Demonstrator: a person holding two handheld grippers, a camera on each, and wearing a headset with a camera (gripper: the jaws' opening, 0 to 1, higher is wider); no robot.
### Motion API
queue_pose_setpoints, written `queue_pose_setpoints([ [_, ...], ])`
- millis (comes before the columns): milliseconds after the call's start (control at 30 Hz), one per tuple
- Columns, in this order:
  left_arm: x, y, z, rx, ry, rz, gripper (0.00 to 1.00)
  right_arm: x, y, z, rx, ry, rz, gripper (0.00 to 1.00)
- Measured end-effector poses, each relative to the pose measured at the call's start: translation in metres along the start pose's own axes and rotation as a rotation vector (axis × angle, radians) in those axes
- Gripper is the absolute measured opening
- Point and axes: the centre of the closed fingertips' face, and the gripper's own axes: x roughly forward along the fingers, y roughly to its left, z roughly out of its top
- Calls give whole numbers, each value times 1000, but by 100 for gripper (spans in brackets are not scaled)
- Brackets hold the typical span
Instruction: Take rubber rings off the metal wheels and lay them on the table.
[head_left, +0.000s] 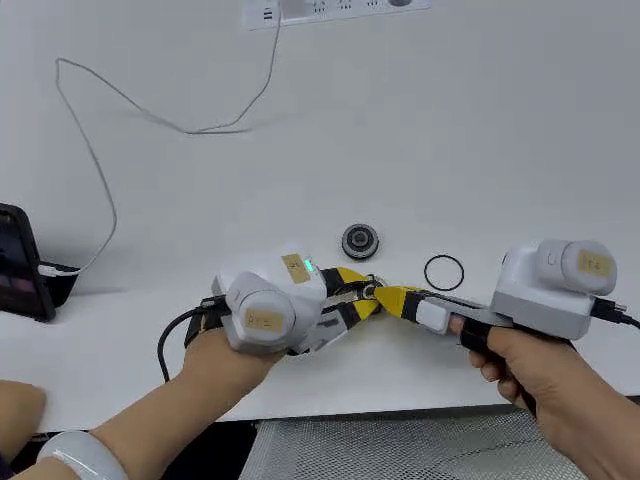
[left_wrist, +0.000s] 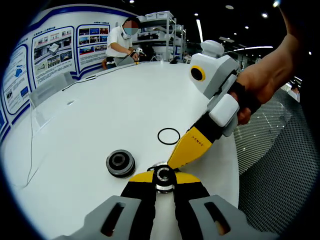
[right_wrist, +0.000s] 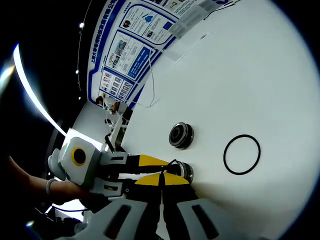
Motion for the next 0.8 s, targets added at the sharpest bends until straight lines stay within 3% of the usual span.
queue_pose_setpoints([
  [200,0,0,0,3,-5,-2,13,-4,2,1,-2,-7,3,1],
  [400,-2,-1,0,3,-6,-9,15,-4,-4,1,-2,-16,-36,1],
  [600,-13,-1,6,15,-52,-1,21,-4,-8,1,-5,-16,-54,1],
  [800,-22,1,-2,-4,-59,13,31,-3,-3,2,-2,-16,-38,1],
])
